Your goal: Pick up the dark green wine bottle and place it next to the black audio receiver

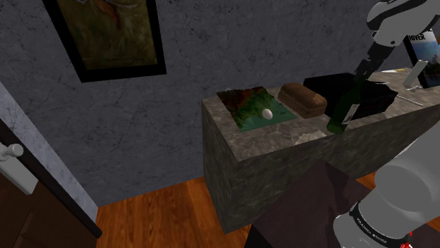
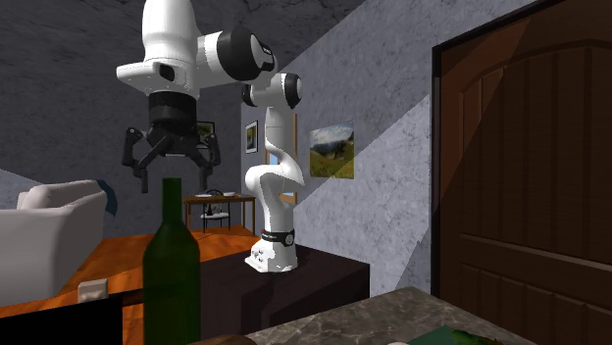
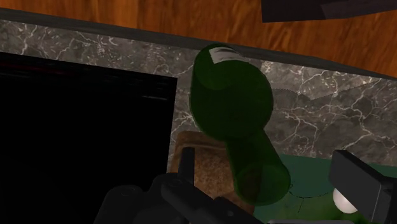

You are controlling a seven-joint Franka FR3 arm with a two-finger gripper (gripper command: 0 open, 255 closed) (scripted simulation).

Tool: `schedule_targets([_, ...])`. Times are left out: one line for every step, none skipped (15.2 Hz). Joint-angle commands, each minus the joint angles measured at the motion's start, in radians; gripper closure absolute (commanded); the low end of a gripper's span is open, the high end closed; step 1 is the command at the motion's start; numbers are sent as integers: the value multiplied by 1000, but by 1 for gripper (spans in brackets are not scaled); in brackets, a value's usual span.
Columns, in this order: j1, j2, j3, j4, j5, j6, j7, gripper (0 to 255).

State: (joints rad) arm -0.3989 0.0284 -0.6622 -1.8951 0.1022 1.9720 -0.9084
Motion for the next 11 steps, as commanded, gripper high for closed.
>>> schedule_targets([0,0,0,0,0,0,0,0])
schedule_targets([0,-9,0,25,-7,-31,5,0])
schedule_targets([0,-16,-1,51,-13,-63,9,0])
schedule_targets([0,-22,-1,79,-18,-96,12,0])
schedule_targets([0,-26,-2,102,-21,-121,14,0])
schedule_targets([0,-26,-2,102,-21,-121,14,0])
schedule_targets([0,-26,-2,102,-21,-121,14,0])
schedule_targets([0,-26,-2,102,-21,-121,14,0])
schedule_targets([0,-26,-2,102,-21,-121,14,0])
schedule_targets([0,-26,-2,102,-21,-121,14,0])
schedule_targets([0,-26,-2,102,-21,-121,14,0])
